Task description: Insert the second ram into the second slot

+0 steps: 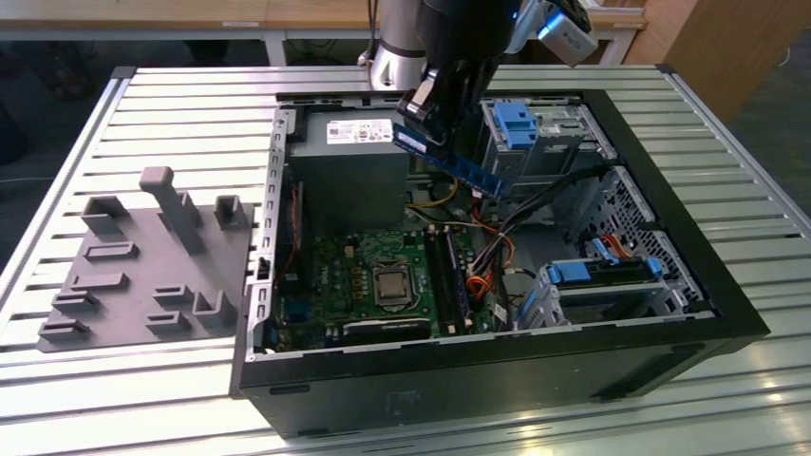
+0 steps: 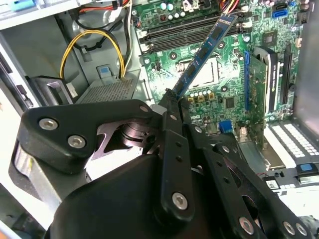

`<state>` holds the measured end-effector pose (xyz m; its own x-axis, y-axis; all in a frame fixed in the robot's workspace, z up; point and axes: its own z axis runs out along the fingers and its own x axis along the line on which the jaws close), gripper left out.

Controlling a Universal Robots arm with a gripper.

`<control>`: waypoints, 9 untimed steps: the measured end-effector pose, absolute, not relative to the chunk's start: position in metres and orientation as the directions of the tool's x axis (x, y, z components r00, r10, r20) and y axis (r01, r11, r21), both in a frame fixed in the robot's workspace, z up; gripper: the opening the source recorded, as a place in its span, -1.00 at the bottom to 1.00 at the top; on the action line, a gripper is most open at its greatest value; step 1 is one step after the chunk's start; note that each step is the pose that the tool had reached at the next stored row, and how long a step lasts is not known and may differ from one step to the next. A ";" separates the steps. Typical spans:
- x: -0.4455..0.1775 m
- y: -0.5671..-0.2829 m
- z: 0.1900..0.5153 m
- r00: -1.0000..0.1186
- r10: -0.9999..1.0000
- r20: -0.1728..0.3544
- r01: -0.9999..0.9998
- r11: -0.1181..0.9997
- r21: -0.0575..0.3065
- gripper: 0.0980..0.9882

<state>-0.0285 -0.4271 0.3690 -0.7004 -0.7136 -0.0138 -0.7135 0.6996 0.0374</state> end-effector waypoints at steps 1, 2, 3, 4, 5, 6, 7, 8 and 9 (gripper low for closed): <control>-0.028 -0.427 0.369 -0.705 -0.709 -0.014 -0.709 0.704 0.037 -0.92; -0.029 -0.427 0.369 -0.710 -0.704 -0.014 -0.704 0.709 0.037 -0.92; -0.028 -0.427 0.369 -0.715 -0.699 -0.014 -0.699 0.714 0.037 -0.92; -0.028 -0.427 0.369 -0.720 -0.694 -0.014 -0.694 0.719 0.037 -0.92; -0.028 -0.427 0.369 -0.724 -0.689 -0.014 -0.689 0.724 0.037 -0.92; -0.028 -0.427 0.369 -0.729 -0.684 -0.014 -0.684 0.728 0.037 -0.92; -0.028 -0.427 0.369 -0.734 -0.679 -0.014 -0.679 0.733 0.037 -0.92; -0.028 -0.427 0.369 -0.739 -0.674 -0.014 -0.674 0.738 0.037 -0.92; -0.028 -0.427 0.369 -0.743 -0.669 -0.014 -0.669 0.743 0.037 -0.92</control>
<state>-0.0285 -0.4271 0.3688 -0.7433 -0.6688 -0.0138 -0.6687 0.7426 0.0374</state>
